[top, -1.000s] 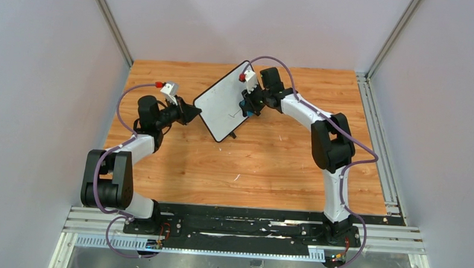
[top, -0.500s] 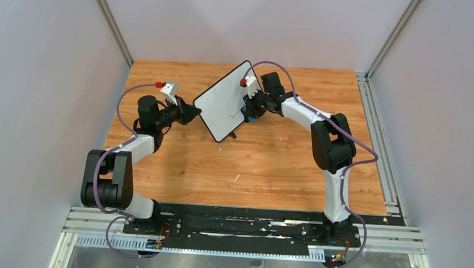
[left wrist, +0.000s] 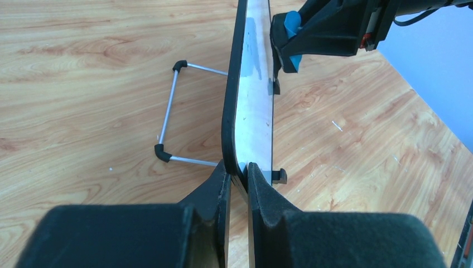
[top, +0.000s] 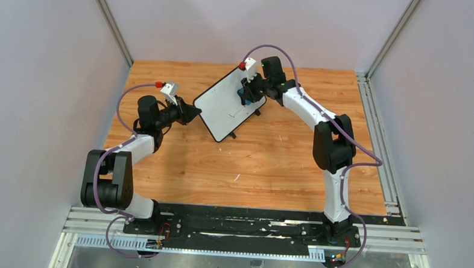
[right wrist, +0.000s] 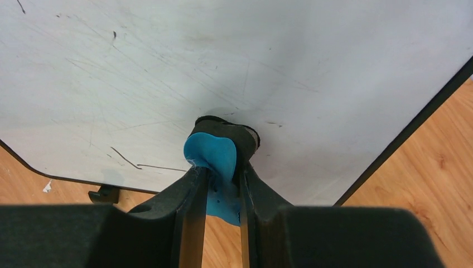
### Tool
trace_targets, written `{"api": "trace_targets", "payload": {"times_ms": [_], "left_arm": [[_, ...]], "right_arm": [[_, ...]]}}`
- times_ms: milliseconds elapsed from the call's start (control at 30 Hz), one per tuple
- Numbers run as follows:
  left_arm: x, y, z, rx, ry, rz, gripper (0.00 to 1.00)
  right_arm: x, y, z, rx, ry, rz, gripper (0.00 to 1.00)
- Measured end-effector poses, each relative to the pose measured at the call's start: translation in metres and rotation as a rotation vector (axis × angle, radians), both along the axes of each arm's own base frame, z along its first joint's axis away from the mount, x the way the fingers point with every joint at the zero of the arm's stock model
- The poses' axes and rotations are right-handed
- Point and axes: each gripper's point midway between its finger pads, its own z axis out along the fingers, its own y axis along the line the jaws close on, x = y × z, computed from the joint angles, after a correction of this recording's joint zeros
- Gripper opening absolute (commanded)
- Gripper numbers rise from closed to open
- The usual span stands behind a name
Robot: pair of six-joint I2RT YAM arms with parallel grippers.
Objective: Erase the whiteboard
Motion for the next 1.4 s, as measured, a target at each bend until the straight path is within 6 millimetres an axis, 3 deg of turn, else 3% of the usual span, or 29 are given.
{"api": "trace_targets", "payload": {"times_ms": [167, 333, 433, 700, 933, 1033, 1133, 1400], "left_arm": [[0.0, 0.0, 0.0, 0.001, 0.0, -0.001, 0.0], [0.0, 0.0, 0.0, 0.001, 0.0, -0.001, 0.0], [0.0, 0.0, 0.0, 0.001, 0.0, -0.002, 0.0], [0.0, 0.0, 0.0, 0.001, 0.0, -0.002, 0.0], [0.0, 0.0, 0.0, 0.001, 0.0, -0.003, 0.0], [0.0, 0.0, 0.0, 0.001, 0.0, -0.003, 0.0], [0.0, 0.0, 0.0, 0.001, 0.0, -0.003, 0.0], [0.0, 0.0, 0.0, 0.0, 0.001, -0.004, 0.0]], "right_arm": [[-0.006, -0.003, -0.015, -0.016, 0.031, 0.0, 0.01], [-0.028, -0.014, -0.06, -0.063, 0.123, 0.001, 0.01], [-0.036, -0.019, -0.075, -0.081, 0.158, 0.0, 0.01], [-0.035, -0.018, -0.072, -0.079, 0.156, -0.001, 0.01], [-0.01, -0.006, -0.026, -0.03, 0.058, -0.001, 0.01], [-0.006, -0.004, -0.018, -0.02, 0.038, -0.001, 0.01], [-0.006, -0.004, -0.025, -0.026, 0.05, -0.001, 0.01], [-0.026, -0.013, -0.066, -0.061, 0.126, 0.002, 0.01]]}}
